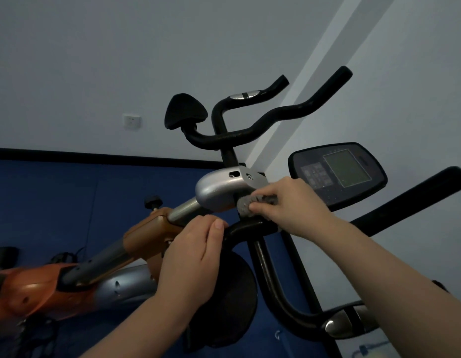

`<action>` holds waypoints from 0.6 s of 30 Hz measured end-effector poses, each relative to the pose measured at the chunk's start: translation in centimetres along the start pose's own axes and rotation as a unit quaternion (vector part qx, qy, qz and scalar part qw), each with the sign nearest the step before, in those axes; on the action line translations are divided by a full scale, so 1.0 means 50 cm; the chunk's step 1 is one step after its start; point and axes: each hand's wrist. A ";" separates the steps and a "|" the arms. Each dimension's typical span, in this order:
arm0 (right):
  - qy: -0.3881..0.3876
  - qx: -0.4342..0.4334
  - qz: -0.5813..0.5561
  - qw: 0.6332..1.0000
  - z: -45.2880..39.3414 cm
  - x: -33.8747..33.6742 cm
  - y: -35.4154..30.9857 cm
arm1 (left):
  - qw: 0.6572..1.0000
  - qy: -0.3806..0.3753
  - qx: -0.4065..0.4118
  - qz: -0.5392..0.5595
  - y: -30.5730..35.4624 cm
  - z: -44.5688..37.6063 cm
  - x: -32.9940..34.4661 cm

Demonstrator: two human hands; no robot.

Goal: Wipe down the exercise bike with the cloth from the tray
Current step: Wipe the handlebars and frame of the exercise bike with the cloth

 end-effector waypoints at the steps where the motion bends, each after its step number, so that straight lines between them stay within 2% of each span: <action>1: -0.001 -0.009 0.017 1.000 0.003 0.000 -0.003 | 1.000 0.002 0.001 -0.002 0.000 -0.001 0.000; 4: 0.015 -0.034 0.035 0.999 -0.003 0.010 -0.014 | 1.000 0.009 0.005 -0.004 -0.002 -0.004 0.002; 9: 0.066 0.012 -0.063 0.996 -0.030 0.009 -0.012 | 1.000 0.009 0.012 -0.002 -0.005 -0.007 0.002; 13: 0.066 0.037 -0.006 0.997 -0.003 0.021 -0.013 | 1.000 0.007 0.011 0.002 -0.006 -0.005 0.003; 18: 0.129 0.062 -0.004 0.990 -0.006 0.049 -0.041 | 1.000 0.013 0.012 0.004 -0.006 -0.007 0.002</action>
Point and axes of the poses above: each hand's wrist, its own z-axis away from the middle knuckle, its own x-axis out of the palm, y = z × x, and after that the axes turned 15 degrees about -y, right-handed
